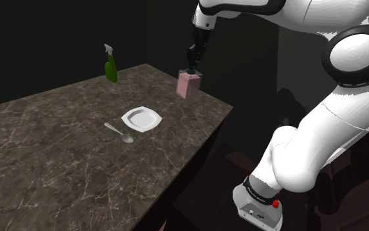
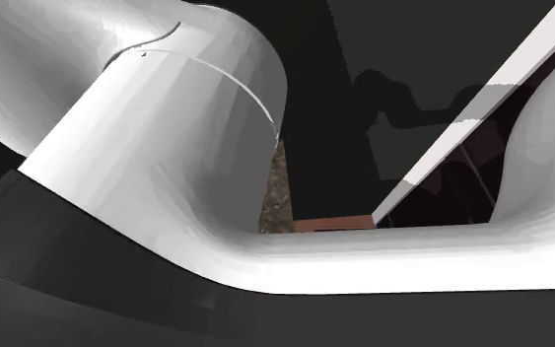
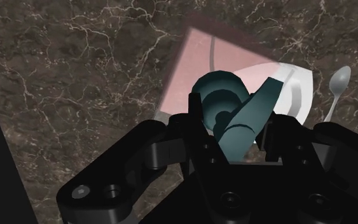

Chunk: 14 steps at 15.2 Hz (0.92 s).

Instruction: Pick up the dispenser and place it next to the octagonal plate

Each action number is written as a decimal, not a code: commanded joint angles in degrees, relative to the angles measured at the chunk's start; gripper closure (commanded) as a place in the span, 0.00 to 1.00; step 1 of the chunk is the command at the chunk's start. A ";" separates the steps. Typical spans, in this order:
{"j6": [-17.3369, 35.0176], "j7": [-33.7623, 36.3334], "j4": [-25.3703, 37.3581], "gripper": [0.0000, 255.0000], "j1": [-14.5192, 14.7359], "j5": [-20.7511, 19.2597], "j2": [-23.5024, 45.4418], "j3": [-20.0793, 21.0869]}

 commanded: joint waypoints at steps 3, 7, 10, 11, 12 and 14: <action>3.23 -0.02 -3.55 1.00 -0.08 -0.18 -0.39 -0.04; 6.31 -0.09 -6.65 1.00 -0.14 -0.21 -0.41 -0.12; 8.61 -0.18 -8.82 1.00 -0.18 -0.18 -0.27 -0.21; 9.37 -0.22 -9.52 1.00 -0.19 -0.16 -0.20 -0.24; 10.14 -0.27 -10.21 1.00 -0.21 -0.13 -0.11 -0.27; 11.67 -0.38 -11.54 1.00 -0.23 -0.05 0.10 -0.35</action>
